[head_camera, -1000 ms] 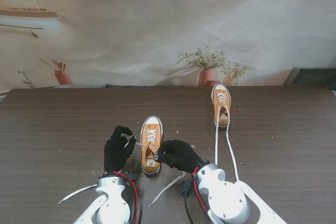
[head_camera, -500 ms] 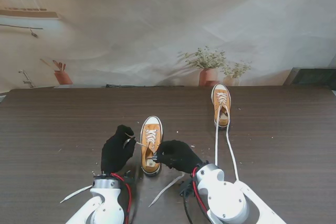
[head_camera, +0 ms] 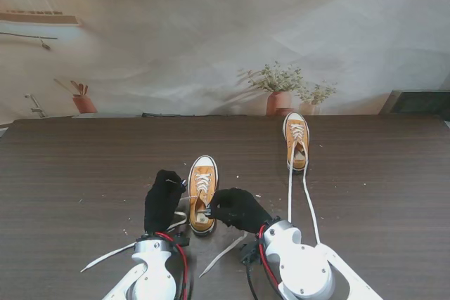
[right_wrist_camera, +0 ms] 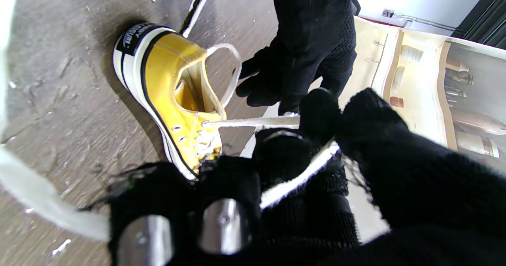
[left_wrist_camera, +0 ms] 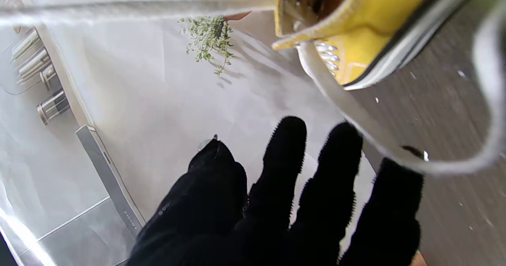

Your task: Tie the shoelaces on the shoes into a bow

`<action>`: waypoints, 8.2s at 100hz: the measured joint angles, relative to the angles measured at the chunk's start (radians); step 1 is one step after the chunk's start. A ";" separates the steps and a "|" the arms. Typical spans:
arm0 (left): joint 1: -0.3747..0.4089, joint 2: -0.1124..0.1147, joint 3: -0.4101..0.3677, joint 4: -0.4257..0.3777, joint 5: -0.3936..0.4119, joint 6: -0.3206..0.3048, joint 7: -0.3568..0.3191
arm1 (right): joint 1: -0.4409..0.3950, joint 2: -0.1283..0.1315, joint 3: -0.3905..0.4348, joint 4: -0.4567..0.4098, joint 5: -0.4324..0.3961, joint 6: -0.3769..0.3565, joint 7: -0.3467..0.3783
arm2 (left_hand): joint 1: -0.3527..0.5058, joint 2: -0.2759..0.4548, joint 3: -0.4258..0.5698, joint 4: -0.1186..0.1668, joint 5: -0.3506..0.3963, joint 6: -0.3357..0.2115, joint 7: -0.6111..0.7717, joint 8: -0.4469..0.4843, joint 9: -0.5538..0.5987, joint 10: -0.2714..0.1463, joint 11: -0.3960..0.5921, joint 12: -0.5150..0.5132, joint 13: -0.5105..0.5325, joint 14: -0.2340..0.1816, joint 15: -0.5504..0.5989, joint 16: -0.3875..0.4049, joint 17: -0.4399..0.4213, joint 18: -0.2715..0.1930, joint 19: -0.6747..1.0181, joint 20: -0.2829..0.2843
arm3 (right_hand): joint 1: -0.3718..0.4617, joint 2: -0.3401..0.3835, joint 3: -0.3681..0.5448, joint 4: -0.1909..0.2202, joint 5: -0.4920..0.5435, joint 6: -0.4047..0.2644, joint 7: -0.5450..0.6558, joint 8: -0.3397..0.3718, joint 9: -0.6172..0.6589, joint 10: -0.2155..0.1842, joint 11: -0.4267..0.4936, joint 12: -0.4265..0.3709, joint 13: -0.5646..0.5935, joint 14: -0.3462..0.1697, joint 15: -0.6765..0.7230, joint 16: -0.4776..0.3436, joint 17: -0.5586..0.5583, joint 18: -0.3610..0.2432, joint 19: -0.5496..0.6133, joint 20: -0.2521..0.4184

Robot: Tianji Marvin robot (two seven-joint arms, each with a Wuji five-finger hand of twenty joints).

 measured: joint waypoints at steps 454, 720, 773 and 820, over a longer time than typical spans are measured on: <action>-0.060 0.148 -0.040 -0.088 0.064 -0.183 -0.569 | 0.124 0.000 -0.028 0.084 -0.384 -0.180 -0.183 | -0.268 -0.251 0.410 0.030 0.388 -0.230 -1.196 -0.694 0.308 -0.169 0.614 0.396 0.285 -0.142 1.101 0.306 0.478 -0.147 1.280 0.405 | 0.081 -0.013 0.001 0.000 -0.075 -0.078 -0.161 -0.339 0.096 -0.026 0.078 0.049 0.003 0.024 0.010 0.088 0.010 0.028 0.001 0.131; 0.082 0.079 -0.079 -0.170 0.210 0.030 -0.228 | 0.220 0.016 -0.152 0.310 -0.720 -0.070 -0.334 | -0.116 -0.163 0.052 0.009 0.496 -0.226 -0.478 -0.465 0.309 -0.174 0.600 0.410 0.285 -0.138 1.067 0.306 0.476 -0.134 1.280 0.329 | -0.155 0.180 -0.052 0.133 -0.729 -0.262 -1.085 -0.404 -1.054 0.100 -0.652 -0.461 -0.684 0.206 -1.409 -0.597 -1.018 -0.032 -0.933 -0.481; 0.175 0.091 -0.168 -0.215 0.249 0.049 -0.200 | 0.122 0.027 -0.068 0.197 -0.649 -0.048 -0.254 | -0.116 -0.151 0.052 0.009 0.496 -0.227 -0.482 -0.477 0.309 -0.174 0.600 0.410 0.285 -0.138 1.067 0.306 0.476 -0.134 1.280 0.328 | -0.192 0.178 -0.053 0.151 -0.715 -0.272 -1.146 -0.235 -0.859 0.095 -0.083 -0.093 -0.448 0.153 -0.728 -0.323 -0.721 -0.019 -0.534 -0.250; 0.202 0.098 -0.202 -0.245 0.257 0.060 -0.216 | 0.095 -0.014 -0.032 0.182 -0.343 -0.147 -0.236 | -0.116 -0.150 0.042 0.009 0.496 -0.227 -0.482 -0.477 0.309 -0.175 0.600 0.410 0.285 -0.138 1.067 0.306 0.476 -0.134 1.280 0.328 | -0.172 0.131 -0.009 0.151 -0.758 -0.090 -0.537 -0.348 -0.561 0.085 -0.303 -0.194 -0.325 0.194 -0.891 -0.397 -0.686 0.043 -0.584 -0.265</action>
